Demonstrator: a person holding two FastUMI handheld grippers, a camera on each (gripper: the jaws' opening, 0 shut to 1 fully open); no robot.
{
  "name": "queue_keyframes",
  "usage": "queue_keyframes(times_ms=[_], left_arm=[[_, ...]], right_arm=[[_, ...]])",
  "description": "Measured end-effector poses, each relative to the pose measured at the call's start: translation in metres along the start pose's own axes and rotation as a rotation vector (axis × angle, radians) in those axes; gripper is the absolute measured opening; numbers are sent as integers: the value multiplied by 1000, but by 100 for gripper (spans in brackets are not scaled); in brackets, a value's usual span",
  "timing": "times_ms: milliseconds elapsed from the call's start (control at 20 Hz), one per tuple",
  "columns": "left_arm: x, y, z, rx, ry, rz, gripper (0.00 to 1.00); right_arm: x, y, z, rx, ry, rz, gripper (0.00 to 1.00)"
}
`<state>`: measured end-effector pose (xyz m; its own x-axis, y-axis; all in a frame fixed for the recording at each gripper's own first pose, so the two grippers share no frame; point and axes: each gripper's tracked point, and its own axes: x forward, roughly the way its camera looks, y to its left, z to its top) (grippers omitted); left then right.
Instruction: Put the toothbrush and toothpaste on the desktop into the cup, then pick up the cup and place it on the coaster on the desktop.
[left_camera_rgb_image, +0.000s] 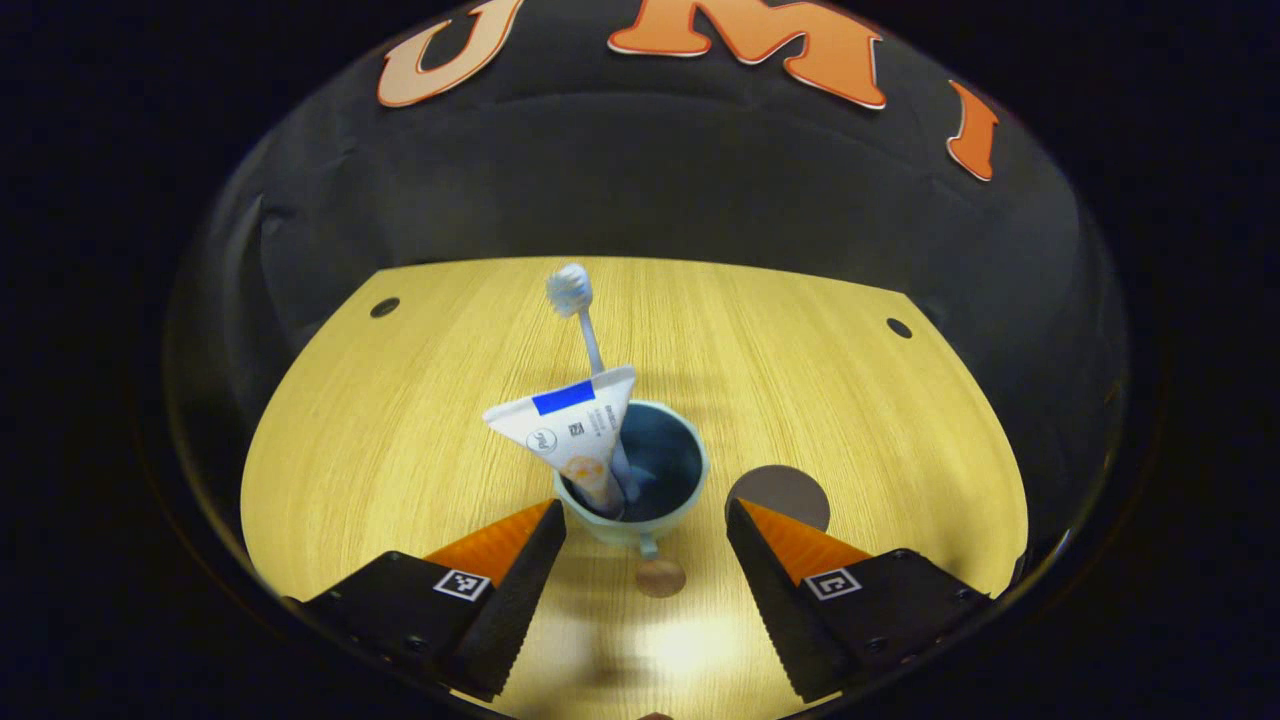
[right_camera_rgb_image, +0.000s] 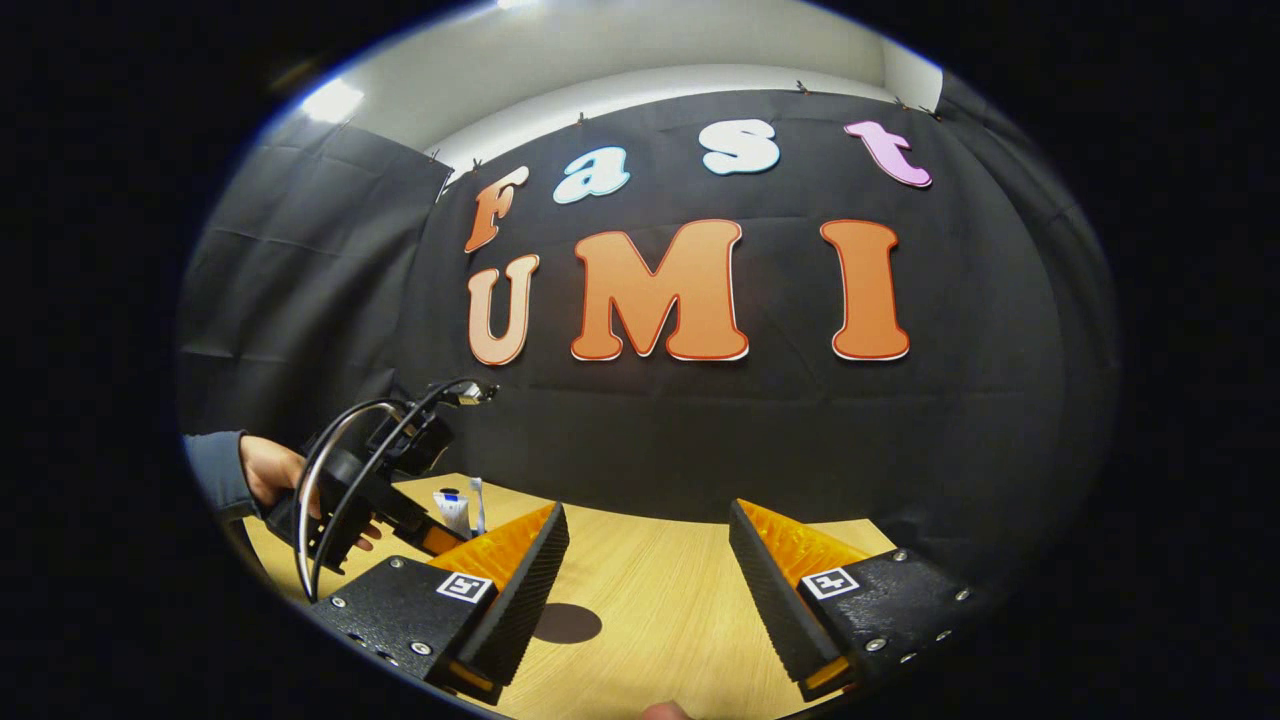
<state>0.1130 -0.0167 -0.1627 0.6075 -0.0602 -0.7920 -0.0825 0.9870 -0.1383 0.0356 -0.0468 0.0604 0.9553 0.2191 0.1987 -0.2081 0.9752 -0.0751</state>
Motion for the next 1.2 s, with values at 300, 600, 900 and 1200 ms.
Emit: queue_keyframes(times_ms=[300, 600, 900, 1200], left_arm=[[18, 7, -20, -29, 123, 72, 86], [12, 16, -24, -39, 174, 98, 27], [14, 12, -14, -64, 100, 69, 22], [8, 7, -3, -27, 41, 37, 20]], right_arm=[[-19, -20, -5, 31, 2, -25, 96], [-24, -18, -10, 52, 8, -26, 96], [-27, -14, -13, 28, 19, -31, 96], [-26, -14, -15, 27, 28, -44, 96]])
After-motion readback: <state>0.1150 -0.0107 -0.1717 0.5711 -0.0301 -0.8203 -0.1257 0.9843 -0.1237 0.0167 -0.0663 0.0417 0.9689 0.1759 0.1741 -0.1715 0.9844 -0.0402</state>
